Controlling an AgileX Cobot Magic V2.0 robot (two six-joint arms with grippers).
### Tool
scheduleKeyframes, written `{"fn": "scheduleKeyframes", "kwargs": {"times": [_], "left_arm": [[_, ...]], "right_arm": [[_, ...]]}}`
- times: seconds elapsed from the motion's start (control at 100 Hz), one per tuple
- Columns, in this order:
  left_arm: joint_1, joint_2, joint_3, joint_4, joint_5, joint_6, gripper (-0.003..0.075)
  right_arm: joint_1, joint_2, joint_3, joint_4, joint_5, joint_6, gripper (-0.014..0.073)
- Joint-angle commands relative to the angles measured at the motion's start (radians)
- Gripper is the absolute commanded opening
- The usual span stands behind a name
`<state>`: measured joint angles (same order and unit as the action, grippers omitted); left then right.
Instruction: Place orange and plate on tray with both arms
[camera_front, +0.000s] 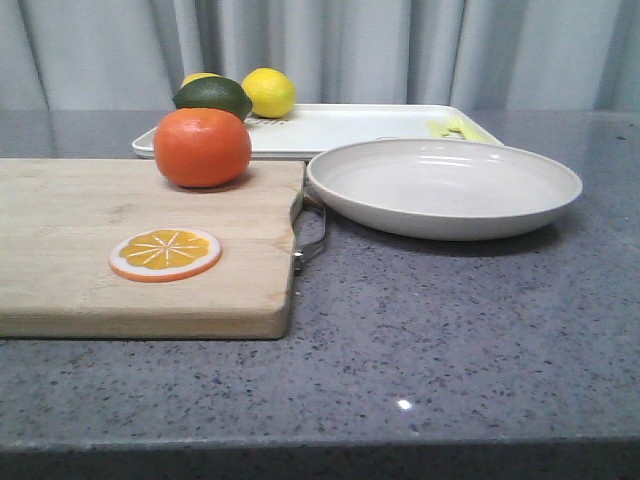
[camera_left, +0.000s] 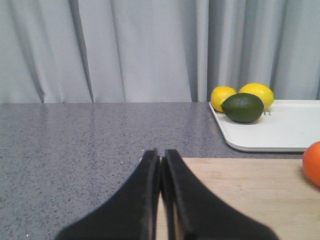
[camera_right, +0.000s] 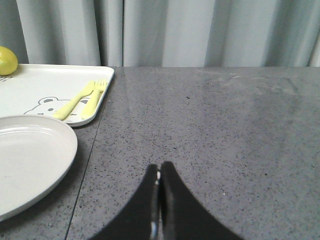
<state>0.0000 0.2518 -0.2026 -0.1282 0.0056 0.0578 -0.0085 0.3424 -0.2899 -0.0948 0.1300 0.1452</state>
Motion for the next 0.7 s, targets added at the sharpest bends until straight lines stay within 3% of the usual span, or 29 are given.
{"fn": "scheduleKeyframes", "kwargs": {"times": [0.0, 0.29, 0.69], "left_arm": [[-0.001, 0.074, -0.072, -0.009, -0.091, -0.007, -0.0020], [-0.001, 0.261, -0.179, -0.009, -0.093, -0.007, -0.0020], [-0.002, 0.285, -0.179, -0.013, -0.123, -0.007, -0.0020]], "right_arm": [[-0.007, 0.083, -0.082, -0.012, -0.068, -0.001, -0.0067], [-0.007, 0.214, -0.143, -0.012, -0.091, -0.001, -0.0067], [-0.007, 0.216, -0.143, -0.012, -0.091, -0.001, -0.0067]]}}
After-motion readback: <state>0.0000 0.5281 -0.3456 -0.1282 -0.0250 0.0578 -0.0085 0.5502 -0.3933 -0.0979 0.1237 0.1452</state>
